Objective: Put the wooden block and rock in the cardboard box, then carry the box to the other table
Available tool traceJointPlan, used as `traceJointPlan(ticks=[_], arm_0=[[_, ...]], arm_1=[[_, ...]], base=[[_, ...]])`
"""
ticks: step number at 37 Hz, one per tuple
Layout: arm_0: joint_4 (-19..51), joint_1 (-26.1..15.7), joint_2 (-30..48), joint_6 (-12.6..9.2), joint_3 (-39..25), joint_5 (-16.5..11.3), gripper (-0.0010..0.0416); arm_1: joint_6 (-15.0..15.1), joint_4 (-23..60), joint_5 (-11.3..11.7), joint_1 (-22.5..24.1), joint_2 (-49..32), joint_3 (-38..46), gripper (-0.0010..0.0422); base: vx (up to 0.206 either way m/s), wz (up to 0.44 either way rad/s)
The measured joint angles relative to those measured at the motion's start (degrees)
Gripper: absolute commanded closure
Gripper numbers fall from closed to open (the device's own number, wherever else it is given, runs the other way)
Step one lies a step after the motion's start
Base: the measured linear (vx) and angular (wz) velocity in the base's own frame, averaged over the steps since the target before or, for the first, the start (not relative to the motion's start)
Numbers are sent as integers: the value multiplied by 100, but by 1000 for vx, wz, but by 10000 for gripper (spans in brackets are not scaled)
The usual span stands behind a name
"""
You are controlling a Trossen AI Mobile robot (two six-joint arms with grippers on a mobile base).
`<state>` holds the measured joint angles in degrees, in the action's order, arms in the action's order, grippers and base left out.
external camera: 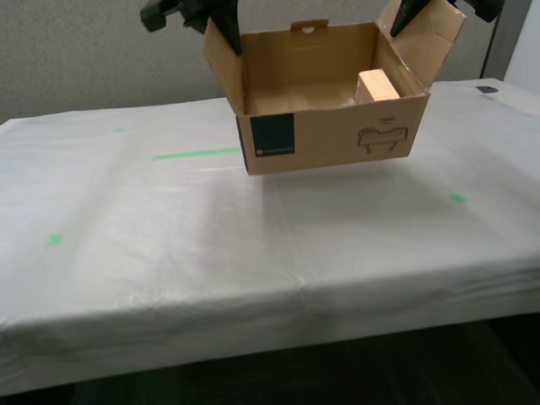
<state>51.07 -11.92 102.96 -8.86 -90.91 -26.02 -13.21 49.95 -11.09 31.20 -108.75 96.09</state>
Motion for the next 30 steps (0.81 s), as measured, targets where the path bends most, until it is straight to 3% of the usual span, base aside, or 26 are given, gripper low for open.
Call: traceJointPlan(ticks=[7,12,17,23,30], arm_0=[[-37,-188,-22,2,0,-76,407],[-72,-450,114,0,-13,-44,407],[-162,-695,232,-175,2,42,407],[-260,-925,269,-402,0,260,407],[-256,-1027,267,-693,2,293,406]], arm_1=[[-380,-726,31,-44,525,-940,413],[-592,-813,85,-57,807,-1235,413],[-608,-793,146,-68,861,-1252,413],[-586,-765,380,-74,861,-1342,413],[-398,-776,398,-90,863,-1539,413]], base=[[146,-4],[143,63],[143,126],[144,183],[143,230]])
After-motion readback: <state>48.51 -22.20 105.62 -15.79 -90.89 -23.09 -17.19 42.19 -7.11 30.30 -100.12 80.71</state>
